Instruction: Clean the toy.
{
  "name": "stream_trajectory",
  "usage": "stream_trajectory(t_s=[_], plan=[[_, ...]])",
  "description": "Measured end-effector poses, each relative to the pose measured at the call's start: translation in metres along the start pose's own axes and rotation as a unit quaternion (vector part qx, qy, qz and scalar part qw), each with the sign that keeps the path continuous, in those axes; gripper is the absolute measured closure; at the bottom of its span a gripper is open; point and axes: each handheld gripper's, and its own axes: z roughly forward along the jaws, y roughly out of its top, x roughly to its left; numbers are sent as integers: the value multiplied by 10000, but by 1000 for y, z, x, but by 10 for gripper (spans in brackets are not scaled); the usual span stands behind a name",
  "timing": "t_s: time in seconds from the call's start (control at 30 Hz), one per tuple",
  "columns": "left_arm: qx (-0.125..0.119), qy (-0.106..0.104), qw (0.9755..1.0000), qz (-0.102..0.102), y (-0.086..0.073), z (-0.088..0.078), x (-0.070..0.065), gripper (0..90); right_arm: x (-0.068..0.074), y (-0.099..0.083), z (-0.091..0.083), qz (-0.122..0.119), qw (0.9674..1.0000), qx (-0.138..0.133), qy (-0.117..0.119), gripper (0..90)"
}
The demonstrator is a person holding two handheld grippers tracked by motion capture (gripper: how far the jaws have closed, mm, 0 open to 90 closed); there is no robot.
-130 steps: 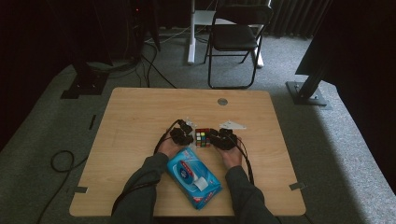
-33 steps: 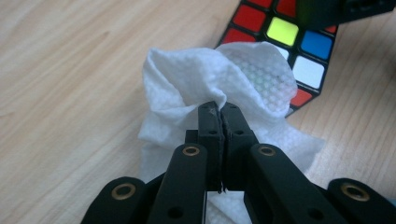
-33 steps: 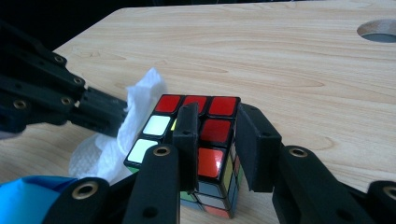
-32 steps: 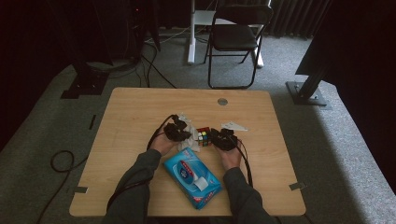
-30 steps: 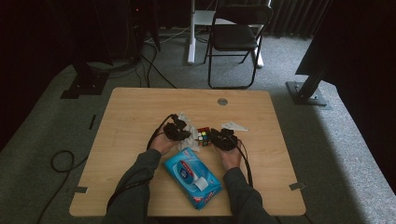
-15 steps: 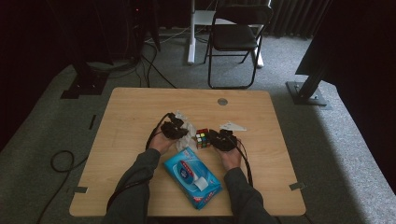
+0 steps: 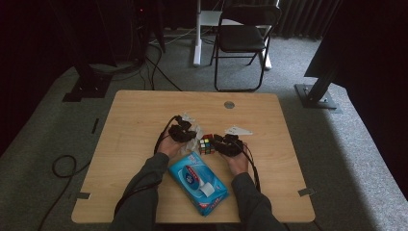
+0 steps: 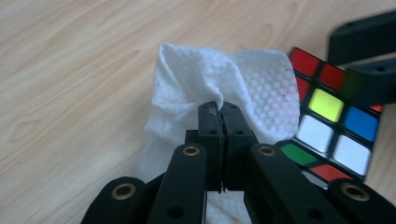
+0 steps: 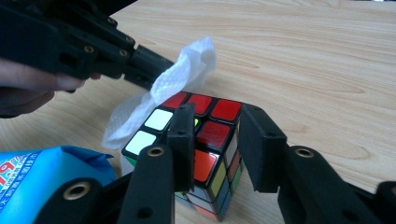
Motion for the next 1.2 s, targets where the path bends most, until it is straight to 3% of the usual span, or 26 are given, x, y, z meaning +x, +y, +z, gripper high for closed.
stream_trajectory(t_s=[0.33, 0.77, 0.97, 1.2], plan=[[-14, -135, 9999, 45, -3, -2, -4, 887, -4, 1, 0, 30, 10000, 7, -83, 606], [-84, -482, 9980, 394, 1, -8, -21, 887, -9, 10, 2, 223, 9988, 153, -420, 598], [-139, -659, 9970, 369, -2, -8, -21, 886, -11, 10, 3, 364, 9982, 143, -456, 596], [-320, -472, 9983, 109, -2, -9, -16, 887, -10, 10, 3, 418, 9982, 143, -413, 643]])
